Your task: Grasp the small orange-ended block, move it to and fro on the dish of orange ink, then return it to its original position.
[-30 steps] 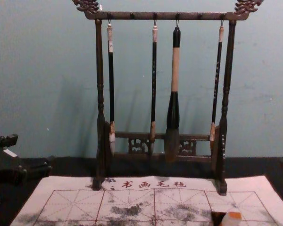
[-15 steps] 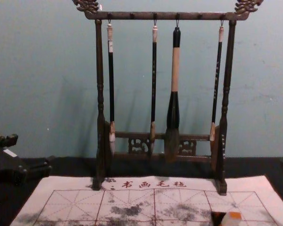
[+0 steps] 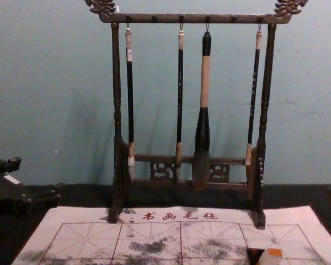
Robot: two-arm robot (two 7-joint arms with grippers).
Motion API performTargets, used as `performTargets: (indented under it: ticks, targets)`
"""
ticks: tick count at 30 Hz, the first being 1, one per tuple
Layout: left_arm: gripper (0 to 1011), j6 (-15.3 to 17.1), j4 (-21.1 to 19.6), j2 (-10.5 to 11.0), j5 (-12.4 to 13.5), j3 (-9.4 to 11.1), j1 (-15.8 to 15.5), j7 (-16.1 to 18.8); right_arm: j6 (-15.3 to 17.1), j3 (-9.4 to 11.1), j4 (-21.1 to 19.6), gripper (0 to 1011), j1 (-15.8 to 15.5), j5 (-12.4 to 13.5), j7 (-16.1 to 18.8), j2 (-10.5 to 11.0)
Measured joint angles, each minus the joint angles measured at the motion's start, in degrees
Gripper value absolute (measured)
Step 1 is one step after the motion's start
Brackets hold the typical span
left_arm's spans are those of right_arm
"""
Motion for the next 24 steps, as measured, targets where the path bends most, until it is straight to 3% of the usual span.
performTargets:
  ticks: [18, 24]
  targets:
    - [1001, 0.0, 0.0, 0.0, 0.0, 0.0, 0.0, 0.0, 0.0, 0.0, 0.0, 1000, 0.0, 0.0, 0.0, 0.0]
    - [1001, 0.0, 0.0, 0.0, 0.0, 0.0, 0.0, 0.0, -0.6, 0.8, -0.7, 1000, -0.8, 0.4, 2.6, 0.4]
